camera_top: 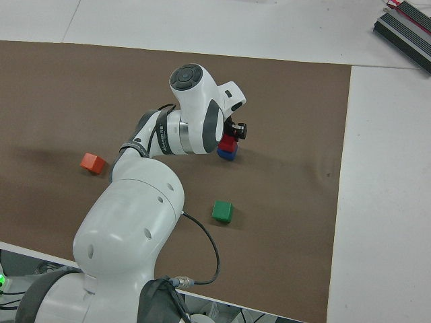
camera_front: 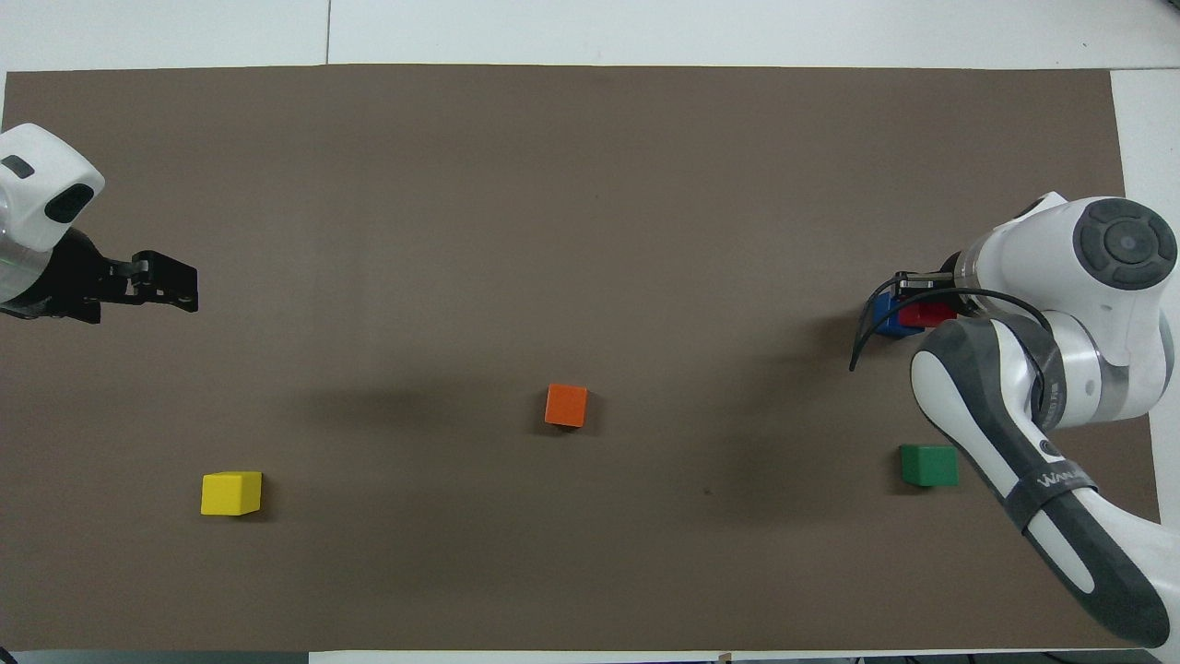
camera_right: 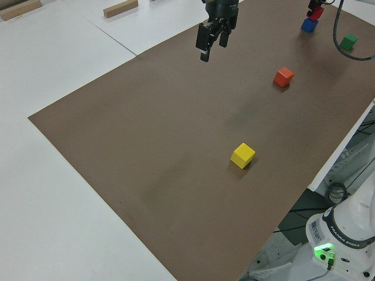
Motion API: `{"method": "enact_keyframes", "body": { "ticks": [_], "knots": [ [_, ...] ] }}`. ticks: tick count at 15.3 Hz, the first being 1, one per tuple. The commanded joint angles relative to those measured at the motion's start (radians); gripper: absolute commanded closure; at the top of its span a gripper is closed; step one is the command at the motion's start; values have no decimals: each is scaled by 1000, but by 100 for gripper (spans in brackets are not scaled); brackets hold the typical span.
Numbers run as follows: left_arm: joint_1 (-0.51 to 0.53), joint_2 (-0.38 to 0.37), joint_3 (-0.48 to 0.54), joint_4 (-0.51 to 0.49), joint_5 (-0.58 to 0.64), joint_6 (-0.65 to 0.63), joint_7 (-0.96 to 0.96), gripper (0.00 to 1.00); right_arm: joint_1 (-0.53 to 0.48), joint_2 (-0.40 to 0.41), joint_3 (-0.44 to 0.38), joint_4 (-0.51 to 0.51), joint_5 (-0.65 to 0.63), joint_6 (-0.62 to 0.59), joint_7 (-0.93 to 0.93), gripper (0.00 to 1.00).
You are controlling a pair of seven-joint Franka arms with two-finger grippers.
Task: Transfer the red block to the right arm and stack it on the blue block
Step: 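Lower the red cube onto the blue cube and open the right gripper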
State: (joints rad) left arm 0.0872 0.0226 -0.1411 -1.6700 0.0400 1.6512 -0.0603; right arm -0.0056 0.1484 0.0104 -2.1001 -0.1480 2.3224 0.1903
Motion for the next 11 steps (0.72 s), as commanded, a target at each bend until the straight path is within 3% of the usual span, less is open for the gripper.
{"method": "enact_keyframes", "body": {
  "ticks": [1,10,11],
  "knots": [
    [-9,11,12,58,17,-47,71,0,-1,-1,8,0,-30,18,52,100],
    [5,-10,6,19,12,-24,65,0,-5,19,8,-6,-25,25,72,100],
    [9,-10,8,19,14,-22,65,0,-8,19,10,-5,-25,25,72,78]
  ]
}}
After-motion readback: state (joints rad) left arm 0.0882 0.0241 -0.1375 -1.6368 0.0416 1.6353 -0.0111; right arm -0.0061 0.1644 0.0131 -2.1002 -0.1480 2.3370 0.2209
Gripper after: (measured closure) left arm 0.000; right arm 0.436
